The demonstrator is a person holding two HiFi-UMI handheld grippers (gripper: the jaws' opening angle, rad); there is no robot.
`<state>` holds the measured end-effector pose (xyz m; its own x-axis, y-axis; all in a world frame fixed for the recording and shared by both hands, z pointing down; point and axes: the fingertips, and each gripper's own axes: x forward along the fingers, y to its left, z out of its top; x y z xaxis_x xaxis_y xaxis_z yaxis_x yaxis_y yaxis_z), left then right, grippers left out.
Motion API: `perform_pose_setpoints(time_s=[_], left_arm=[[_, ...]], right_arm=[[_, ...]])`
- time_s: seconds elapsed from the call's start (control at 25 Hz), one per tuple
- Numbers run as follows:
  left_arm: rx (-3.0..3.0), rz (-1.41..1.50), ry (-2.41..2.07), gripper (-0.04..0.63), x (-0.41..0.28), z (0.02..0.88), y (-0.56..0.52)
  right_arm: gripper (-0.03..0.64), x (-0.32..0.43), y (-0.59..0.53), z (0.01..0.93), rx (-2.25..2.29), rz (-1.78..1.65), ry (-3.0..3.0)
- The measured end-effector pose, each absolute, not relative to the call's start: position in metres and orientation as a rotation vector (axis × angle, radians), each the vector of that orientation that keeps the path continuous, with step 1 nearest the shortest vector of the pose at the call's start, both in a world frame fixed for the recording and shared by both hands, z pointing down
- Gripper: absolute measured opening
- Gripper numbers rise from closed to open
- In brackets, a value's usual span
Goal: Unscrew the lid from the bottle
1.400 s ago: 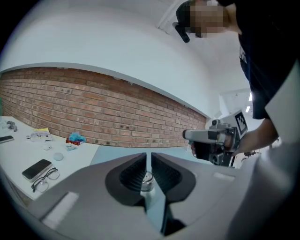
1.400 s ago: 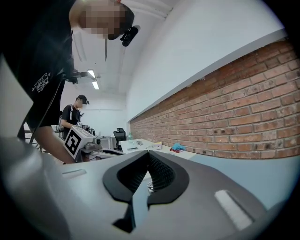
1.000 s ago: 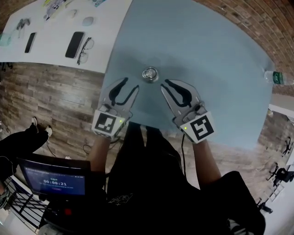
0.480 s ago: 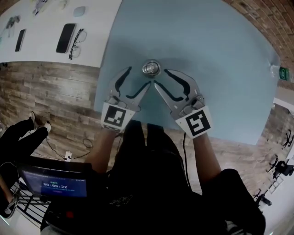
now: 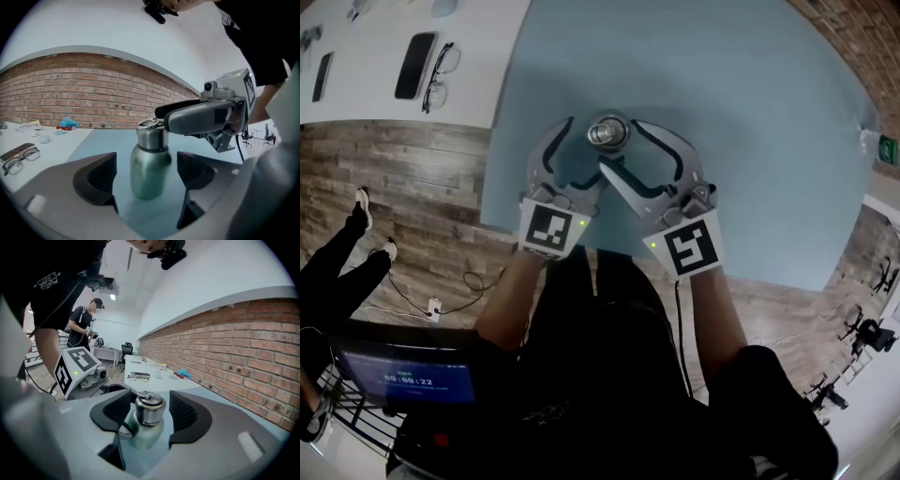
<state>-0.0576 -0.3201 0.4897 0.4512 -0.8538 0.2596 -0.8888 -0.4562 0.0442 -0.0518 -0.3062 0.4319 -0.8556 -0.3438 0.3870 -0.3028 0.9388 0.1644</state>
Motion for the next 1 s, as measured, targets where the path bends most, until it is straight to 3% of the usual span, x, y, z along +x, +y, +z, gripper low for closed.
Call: perform_pose_setpoints(time_s=[0.52, 1.0], left_arm=[[2.566, 0.270, -1.534, 0.394, -0.038, 0.482, -0.337], [2.590, 0.322, -1.536, 0.379, -0.033, 0.482, -0.343]], right_arm=[[0.285, -0.067, -0.311, 0.443, 0.366, -0.196, -2.632], [0.268, -0.073, -0.314, 0.445, 0.312, -0.144, -2.686]])
